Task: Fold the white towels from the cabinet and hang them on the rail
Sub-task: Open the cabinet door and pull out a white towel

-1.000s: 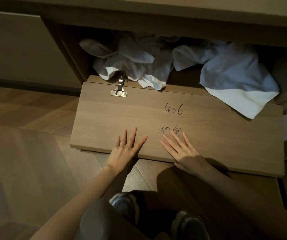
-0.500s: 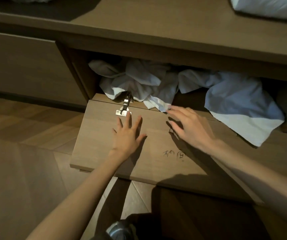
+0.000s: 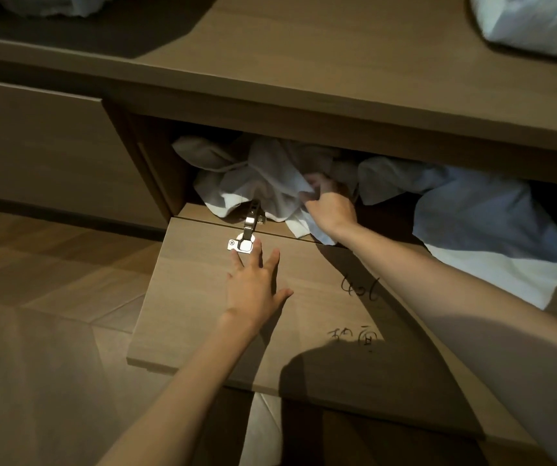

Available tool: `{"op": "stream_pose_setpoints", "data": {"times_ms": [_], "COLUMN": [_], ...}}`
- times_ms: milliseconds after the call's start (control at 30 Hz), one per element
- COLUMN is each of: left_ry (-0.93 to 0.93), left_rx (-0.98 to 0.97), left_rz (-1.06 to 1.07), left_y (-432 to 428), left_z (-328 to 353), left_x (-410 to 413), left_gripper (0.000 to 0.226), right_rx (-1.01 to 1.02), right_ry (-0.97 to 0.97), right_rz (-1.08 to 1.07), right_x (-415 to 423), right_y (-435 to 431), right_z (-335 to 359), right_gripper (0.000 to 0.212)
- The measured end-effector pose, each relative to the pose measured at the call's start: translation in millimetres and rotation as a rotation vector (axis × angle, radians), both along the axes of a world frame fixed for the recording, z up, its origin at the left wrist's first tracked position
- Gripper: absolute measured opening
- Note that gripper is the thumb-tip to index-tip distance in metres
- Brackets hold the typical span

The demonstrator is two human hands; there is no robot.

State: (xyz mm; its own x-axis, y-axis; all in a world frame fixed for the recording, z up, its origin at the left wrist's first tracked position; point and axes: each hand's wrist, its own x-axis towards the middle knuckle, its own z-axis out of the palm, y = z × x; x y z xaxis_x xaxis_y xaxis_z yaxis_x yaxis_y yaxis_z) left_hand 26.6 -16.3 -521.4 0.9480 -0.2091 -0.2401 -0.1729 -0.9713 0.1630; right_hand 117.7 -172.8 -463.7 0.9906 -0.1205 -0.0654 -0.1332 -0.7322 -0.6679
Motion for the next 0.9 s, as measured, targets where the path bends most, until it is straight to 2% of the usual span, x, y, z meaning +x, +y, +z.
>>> {"op": "stream_pose_setpoints", "data": {"times_ms": [67, 200, 400, 467, 533, 633, 733, 900], "left_ry": [0.009, 0.018, 0.043, -0.055, -0.253, -0.464, -0.542, -0.573], "left_rx": [0.006, 0.010, -0.004, -0.064, -0.163, -0.430, -0.532, -0.491], "left_rz": [-0.003, -0.002, -0.006, 0.025, 0.045, 0.030, -0.101, -0.287], "left_y": [-0.4, -0.9, 4.6, 8.7, 9.8, 0.2, -20.4, -56.5], "left_z": [1.5, 3.0, 14.0, 28.7, 44.3, 66.4, 89.4, 115.7], "left_x": [0.2, 0.0, -0.1, -1.4, -2.8, 1.9, 11.6, 15.9], "left_gripper": [0.082, 0.083, 0.077, 0.064, 0.054, 0.062, 0.071, 0.075], "right_rx": [0.003, -0.048, -0.178, -0.235, -0.296, -0.348, -0.334, -0.289], "right_ry": [-0.030, -0.266, -0.518, -0.548, -0.563, -0.599, -0.609, -0.631], "right_rz": [0.025, 0.074, 0.171, 0.204, 0.234, 0.281, 0.317, 0.349], "right_x": [-4.0, -29.1, -69.2, -81.7, -94.3, -113.9, -132.2, -163.3], "right_y": [7.7, 11.3, -35.5, -53.4, -66.8, -76.4, -80.5, -93.9], "right_z": [0.2, 18.2, 57.4, 67.8, 75.6, 87.3, 101.0, 131.4], "right_gripper": [0.028, 0.026, 0.018, 0.018, 0.020, 0.019, 0.018, 0.022]}}
